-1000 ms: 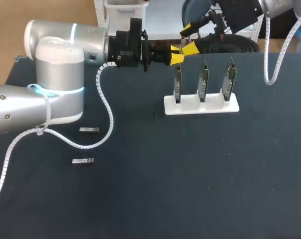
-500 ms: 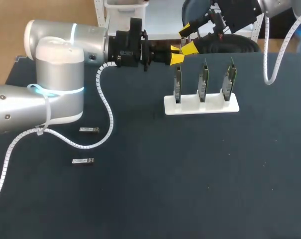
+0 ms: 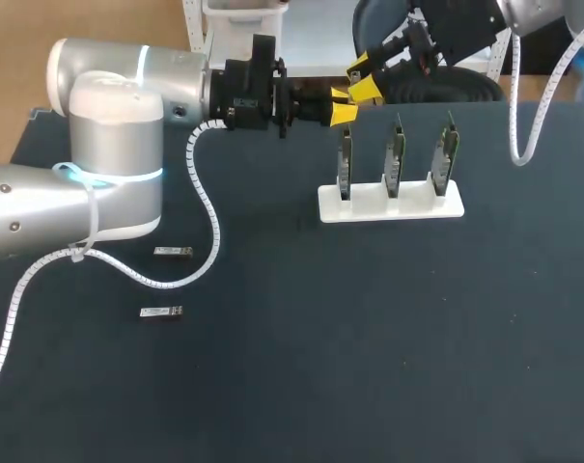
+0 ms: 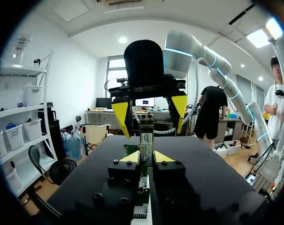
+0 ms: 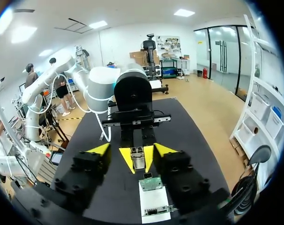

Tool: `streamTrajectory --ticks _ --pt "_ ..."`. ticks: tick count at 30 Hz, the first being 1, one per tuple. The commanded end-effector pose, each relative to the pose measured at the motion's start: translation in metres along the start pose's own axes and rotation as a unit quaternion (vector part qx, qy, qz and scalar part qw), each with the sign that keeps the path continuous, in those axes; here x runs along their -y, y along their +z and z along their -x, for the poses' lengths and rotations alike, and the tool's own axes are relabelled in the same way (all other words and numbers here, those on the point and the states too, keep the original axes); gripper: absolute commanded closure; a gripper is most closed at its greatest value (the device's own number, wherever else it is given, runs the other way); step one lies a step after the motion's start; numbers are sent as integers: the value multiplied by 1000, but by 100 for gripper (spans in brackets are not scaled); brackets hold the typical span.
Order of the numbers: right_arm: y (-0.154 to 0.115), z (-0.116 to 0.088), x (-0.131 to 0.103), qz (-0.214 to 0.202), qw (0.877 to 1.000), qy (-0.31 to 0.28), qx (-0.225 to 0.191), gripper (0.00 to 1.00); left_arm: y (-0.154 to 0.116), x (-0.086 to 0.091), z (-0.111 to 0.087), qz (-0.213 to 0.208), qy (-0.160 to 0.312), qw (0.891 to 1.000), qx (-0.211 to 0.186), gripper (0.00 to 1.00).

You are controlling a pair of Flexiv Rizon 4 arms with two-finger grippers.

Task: Pick up the optical module with the left hand, and insert it into the network port with the right hand.

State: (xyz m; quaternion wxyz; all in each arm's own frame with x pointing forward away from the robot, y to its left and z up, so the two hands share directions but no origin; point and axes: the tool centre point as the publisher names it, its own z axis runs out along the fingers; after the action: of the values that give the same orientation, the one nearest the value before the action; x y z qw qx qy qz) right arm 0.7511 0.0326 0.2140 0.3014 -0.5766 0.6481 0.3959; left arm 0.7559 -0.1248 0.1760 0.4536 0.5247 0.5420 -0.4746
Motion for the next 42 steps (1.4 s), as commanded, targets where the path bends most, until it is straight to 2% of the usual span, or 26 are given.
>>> streamTrajectory --ticks 1,12,13,14,15,24,31,37,42 --pt "0 -1 2 0 1000 1 1 100 0 1 0 2 1 1000 1 100" --pt "-1 -3 3 0 1000 3 -1 100 0 1 0 2 1 1000 1 100" --pt "-1 -3 3 0 1000 3 -2 100 0 1 0 2 1 1000 1 98" --pt "-1 -3 3 0 1000 4 -2 100 0 1 0 2 1 1000 1 55" --pt "-2 -3 3 -1 1000 4 -3 100 0 1 0 2 1 1000 1 0" --pt "-3 -3 4 -2 1000 3 -5 100 -3 1 -1 1 1 1000 0 0" --pt "-3 -4 4 -2 1000 3 -6 100 -9 -2 -16 8 -13 998 -53 0" --pt "-2 -5 3 0 1000 2 -4 100 -17 -9 -27 12 -23 997 -76 0" --pt "-2 -6 1 -1 1000 3 -3 100 -21 -12 -39 10 -22 994 -111 0"
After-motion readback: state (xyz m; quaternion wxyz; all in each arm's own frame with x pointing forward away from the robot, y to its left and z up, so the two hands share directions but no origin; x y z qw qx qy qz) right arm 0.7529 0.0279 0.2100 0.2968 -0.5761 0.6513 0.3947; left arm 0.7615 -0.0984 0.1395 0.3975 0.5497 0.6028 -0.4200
